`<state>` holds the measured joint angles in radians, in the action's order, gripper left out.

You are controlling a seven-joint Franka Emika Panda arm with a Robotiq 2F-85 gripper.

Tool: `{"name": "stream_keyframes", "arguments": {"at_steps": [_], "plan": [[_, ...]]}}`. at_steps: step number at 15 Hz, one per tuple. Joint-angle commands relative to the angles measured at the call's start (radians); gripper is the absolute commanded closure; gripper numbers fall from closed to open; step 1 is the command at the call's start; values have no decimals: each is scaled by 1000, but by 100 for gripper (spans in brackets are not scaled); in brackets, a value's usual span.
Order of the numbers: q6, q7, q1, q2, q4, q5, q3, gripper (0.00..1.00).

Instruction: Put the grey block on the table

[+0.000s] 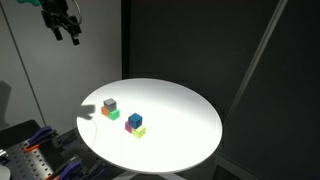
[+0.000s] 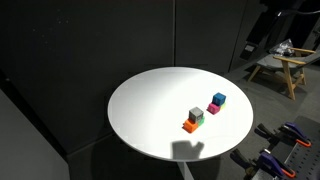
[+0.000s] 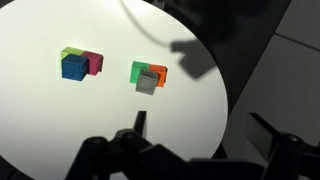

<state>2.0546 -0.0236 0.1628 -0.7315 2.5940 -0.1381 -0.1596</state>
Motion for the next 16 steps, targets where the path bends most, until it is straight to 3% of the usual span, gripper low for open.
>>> {"name": "stream_keyframes", "arguments": {"at_steps": [1,10,16], "plan": [[-13,10,-14,97,-87,24,19,0],[56,-15,-51,286,-173,106,19,0],[192,-15,-62,399,-162,136,28,0]]}}
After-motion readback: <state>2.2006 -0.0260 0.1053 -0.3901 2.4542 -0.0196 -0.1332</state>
